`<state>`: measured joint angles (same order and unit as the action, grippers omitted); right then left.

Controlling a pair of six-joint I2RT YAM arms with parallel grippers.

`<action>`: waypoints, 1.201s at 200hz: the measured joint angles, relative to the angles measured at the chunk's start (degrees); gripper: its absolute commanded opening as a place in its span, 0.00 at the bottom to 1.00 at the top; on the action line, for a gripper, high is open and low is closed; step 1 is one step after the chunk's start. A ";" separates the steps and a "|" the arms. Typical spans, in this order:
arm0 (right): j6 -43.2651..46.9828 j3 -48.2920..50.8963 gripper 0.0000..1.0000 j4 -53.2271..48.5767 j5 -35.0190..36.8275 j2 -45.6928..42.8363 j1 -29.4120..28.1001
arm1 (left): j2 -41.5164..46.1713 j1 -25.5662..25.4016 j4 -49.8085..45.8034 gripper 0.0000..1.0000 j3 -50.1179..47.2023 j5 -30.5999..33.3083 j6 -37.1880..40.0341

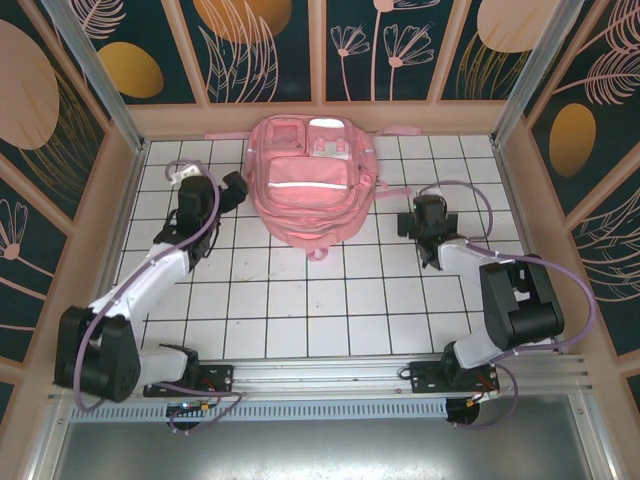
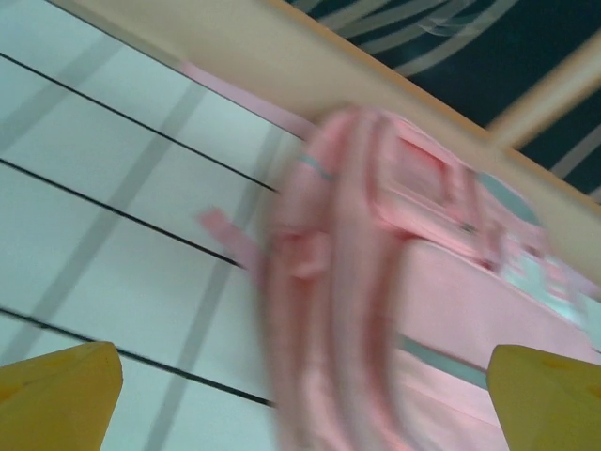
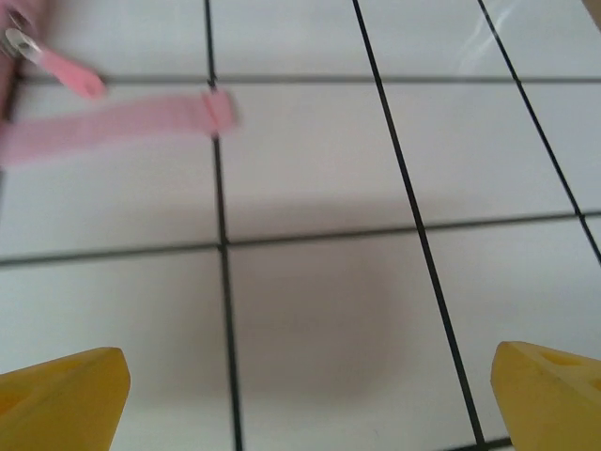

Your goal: Pack books, pencil case, and school supplies into a backpack

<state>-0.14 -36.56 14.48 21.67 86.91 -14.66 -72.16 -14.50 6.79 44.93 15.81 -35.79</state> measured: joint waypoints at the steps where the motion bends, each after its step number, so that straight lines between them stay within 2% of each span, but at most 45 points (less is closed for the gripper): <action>1: 0.00 0.50 0.99 0.63 0.04 0.04 0.00 | 0.15 0.00 0.07 0.99 -0.28 0.35 0.11; 19: 1.38 5.46 0.99 9.88 1.20 0.83 0.11 | 2.36 0.72 2.12 0.99 -6.99 9.62 3.82; 40: 3.91 9.03 0.99 20.55 1.46 1.75 0.11 | 1.42 1.95 4.24 0.99 -13.03 16.94 7.50; 64: 6.88 12.59 0.99 31.34 1.18 2.36 0.74 | -1.70 3.04 7.65 0.99 -14.62 21.27 12.20; 94: 6.47 13.22 0.99 36.09 -3.85 2.19 6.14 | -4.61 4.07 22.53 0.99 -19.39 24.00 18.86; 115: 2.89 17.70 0.99 42.53 -10.49 0.79 12.85 | -7.56 4.96 31.56 0.99 -23.71 22.86 23.34; 130: 0.76 22.34 0.99 48.46 -12.70 0.63 17.07 | -8.57 6.27 38.27 0.99 -26.38 19.21 25.86; 159: -0.70 24.22 0.99 51.67 -15.04 1.05 16.31 | -11.96 11.76 51.30 0.99 -29.27 10.34 27.30; 177: -0.94 24.22 0.99 53.64 -15.78 1.05 16.09 | -14.08 12.74 59.95 0.99 -31.95 7.26 27.65; 240: -1.53 24.22 0.99 54.82 -15.82 1.05 15.91 | -14.62 12.74 65.55 0.99 -33.16 3.78 27.91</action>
<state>-1.67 -12.34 69.30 5.85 87.96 1.26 -86.78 -1.76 72.34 11.77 19.59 -7.88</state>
